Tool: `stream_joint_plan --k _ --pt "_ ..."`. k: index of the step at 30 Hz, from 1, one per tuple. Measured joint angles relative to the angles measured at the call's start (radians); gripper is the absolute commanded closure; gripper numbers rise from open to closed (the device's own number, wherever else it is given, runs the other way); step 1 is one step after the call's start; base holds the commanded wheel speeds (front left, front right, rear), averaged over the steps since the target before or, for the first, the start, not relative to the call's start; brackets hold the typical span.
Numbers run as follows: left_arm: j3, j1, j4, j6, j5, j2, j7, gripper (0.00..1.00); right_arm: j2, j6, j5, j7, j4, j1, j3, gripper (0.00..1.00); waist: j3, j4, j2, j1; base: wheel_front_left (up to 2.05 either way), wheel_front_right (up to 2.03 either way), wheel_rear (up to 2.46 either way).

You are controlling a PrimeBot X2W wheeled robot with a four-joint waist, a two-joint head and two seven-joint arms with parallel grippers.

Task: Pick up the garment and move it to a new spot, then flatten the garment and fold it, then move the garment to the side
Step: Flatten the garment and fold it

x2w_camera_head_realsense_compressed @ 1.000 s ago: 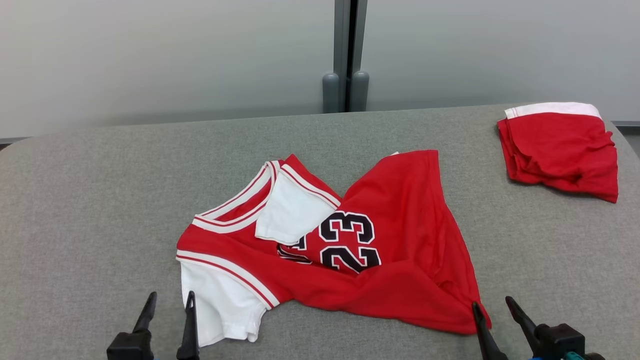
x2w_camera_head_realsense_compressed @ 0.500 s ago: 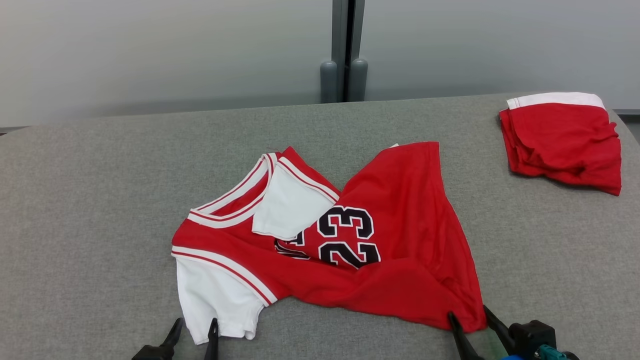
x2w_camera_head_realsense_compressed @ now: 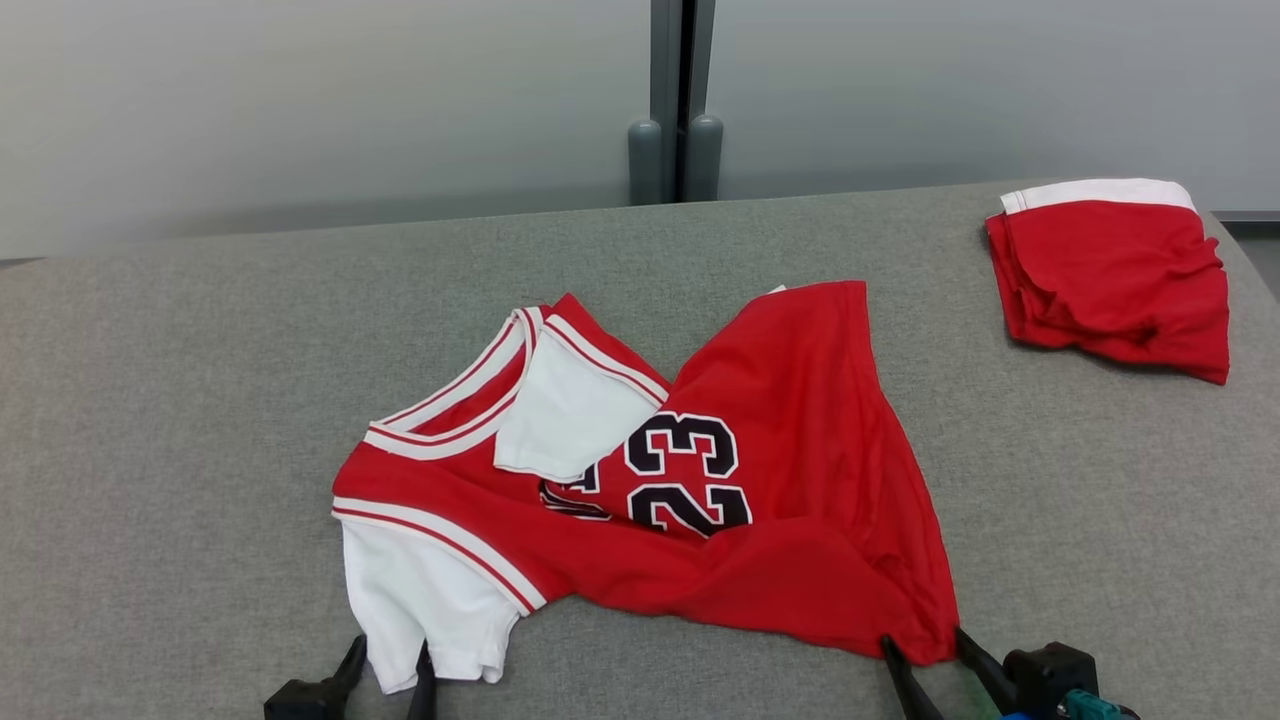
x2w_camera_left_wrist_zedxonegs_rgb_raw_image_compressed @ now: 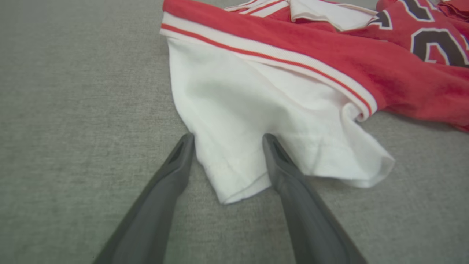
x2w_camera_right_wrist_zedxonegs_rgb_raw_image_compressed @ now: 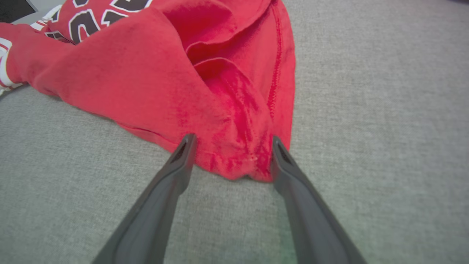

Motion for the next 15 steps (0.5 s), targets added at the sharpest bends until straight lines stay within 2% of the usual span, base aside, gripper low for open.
stream_joint_plan --k 9,10,11,12,13,14,15 --pt "0.005 -0.041 0.089 0.006 -0.006 0.001 -0.004 0.00 -0.010 0.000 0.010 -0.001 0.057 -0.033 0.037 0.00 -0.008 -0.009 -0.0001 -0.0001 0.00 0.00 0.00" --pt "0.004 -0.048 0.108 0.006 -0.008 -0.001 -0.008 0.00 -0.009 0.000 0.016 -0.002 0.067 -0.042 0.044 0.03 -0.008 -0.009 -0.0001 -0.0002 0.00 0.00 0.00" --pt "0.001 -0.058 0.129 0.006 -0.010 -0.002 -0.009 0.00 -0.008 0.000 0.022 -0.003 0.075 -0.049 0.051 0.25 -0.008 -0.010 -0.0001 -0.0002 0.00 0.00 0.00" --pt "-0.001 -0.064 0.143 0.006 -0.013 -0.002 -0.012 0.00 -0.007 0.000 0.025 -0.004 0.085 -0.057 0.059 0.53 -0.008 -0.009 -0.0002 -0.0002 0.00 0.00 0.00" --pt "-0.005 -0.074 0.156 0.006 -0.015 -0.004 -0.012 0.43 -0.007 0.000 0.025 -0.004 0.084 -0.063 0.065 1.00 -0.008 -0.009 -0.0002 -0.0003 0.00 0.00 0.00" --pt "-0.007 -0.082 0.161 0.006 -0.022 -0.006 -0.012 0.83 -0.005 0.000 0.031 -0.003 0.083 -0.069 0.069 1.00 -0.008 -0.008 -0.0002 -0.0002 0.00 0.00 0.00" --pt "-0.009 -0.088 0.162 0.005 -0.032 -0.008 -0.011 1.00 -0.003 0.000 0.037 -0.003 0.079 -0.073 0.074 1.00 -0.008 -0.007 -0.0001 -0.0002 0.00 0.00 0.00"
